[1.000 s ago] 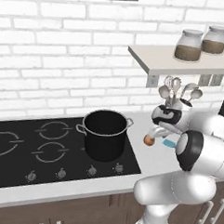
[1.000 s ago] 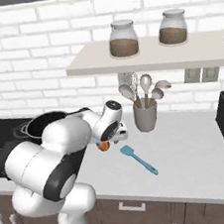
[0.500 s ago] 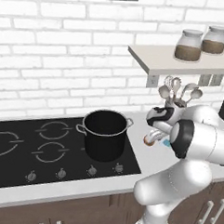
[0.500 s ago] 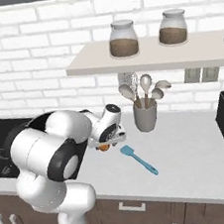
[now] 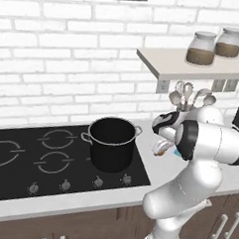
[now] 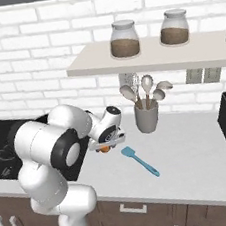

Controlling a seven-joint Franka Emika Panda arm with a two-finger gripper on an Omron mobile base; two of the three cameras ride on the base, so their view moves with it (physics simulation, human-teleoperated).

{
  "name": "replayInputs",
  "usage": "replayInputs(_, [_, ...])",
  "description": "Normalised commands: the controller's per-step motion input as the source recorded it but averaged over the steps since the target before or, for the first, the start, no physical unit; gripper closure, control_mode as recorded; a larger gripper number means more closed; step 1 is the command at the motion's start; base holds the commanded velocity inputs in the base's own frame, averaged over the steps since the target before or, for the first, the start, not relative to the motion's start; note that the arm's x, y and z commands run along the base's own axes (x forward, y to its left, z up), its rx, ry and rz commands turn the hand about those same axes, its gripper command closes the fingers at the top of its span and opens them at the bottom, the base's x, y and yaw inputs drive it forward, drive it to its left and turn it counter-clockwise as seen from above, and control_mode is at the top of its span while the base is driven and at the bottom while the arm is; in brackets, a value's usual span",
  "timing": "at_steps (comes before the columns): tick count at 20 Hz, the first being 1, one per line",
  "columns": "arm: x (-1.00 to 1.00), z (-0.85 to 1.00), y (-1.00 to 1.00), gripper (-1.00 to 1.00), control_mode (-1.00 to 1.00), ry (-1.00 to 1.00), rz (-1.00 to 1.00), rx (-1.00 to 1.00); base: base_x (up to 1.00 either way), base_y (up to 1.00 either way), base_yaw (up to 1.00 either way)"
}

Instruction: Put the lemon and onion in the pot. Retrieve the spatula and lightly stir the vegetables in the pot.

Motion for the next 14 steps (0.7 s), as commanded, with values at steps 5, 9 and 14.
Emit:
replayInputs(5, [-0.01, -0.12, 0.12, 1.0, -1.0, -0.02, 0.03, 0.0, 0.0, 0.0, 0.0])
replayInputs(9, [-0.53, 0.63, -0.04, 1.0, -1.0, -0.26, 0.0, 0.0, 0.0, 0.0, 0.0])
replayInputs(14, [-0.78, 1.0, -0.13, 1.0, -1.0, -0.16, -0.07, 0.0, 0.0, 0.0, 0.0])
